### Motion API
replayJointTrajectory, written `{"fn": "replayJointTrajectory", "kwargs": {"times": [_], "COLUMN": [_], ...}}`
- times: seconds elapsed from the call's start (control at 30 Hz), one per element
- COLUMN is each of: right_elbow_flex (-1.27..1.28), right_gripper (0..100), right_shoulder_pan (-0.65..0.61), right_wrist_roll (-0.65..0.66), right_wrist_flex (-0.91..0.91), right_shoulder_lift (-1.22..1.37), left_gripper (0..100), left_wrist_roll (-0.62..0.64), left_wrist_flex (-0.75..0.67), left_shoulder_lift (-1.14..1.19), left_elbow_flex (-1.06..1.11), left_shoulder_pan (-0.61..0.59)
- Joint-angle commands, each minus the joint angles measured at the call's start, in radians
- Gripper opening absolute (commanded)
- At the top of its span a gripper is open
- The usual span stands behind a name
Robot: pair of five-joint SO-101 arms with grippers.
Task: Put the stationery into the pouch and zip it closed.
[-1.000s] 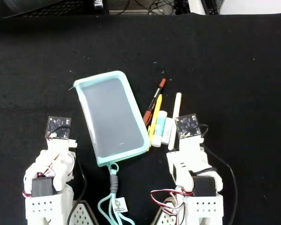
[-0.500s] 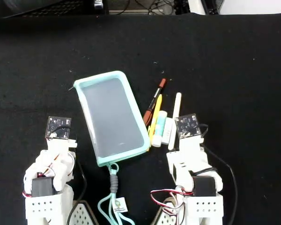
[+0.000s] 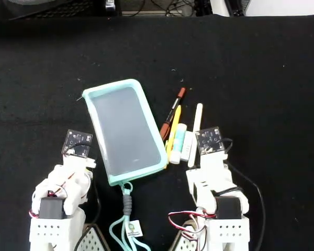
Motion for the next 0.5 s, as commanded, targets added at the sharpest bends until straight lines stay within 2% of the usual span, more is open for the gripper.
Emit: {"fn": "replayJointTrajectory", "kwargs": {"times": [0.0,0.13,0.27,0.37,0.47], "right_elbow_flex": [0.002,0.002,-0.002,-0.016,-0.019], "right_gripper": [1.4,1.5,2.1,9.0,16.2], "right_shoulder_pan": [-0.015,-0.029,-0.204,-0.368,-0.480], "right_wrist_roll": [-0.011,-0.011,-0.011,-0.023,-0.123], "right_wrist_flex": [0.003,-0.026,-0.068,-0.066,-0.069], "right_shoulder_lift": [-0.068,-0.071,-0.070,-0.068,-0.068], "left_gripper": [6,5,6,6,6], "left_wrist_roll": [-0.006,-0.008,-0.009,-0.006,-0.005], "left_wrist_flex": [0.000,0.002,-0.002,-0.003,-0.003], "left_shoulder_lift": [-0.006,-0.006,-0.006,-0.006,-0.006], "left_elbow_flex": [0.015,0.015,0.015,0.015,0.015], "left_shoulder_pan": [0.016,-0.004,-0.128,-0.222,-0.243]}}
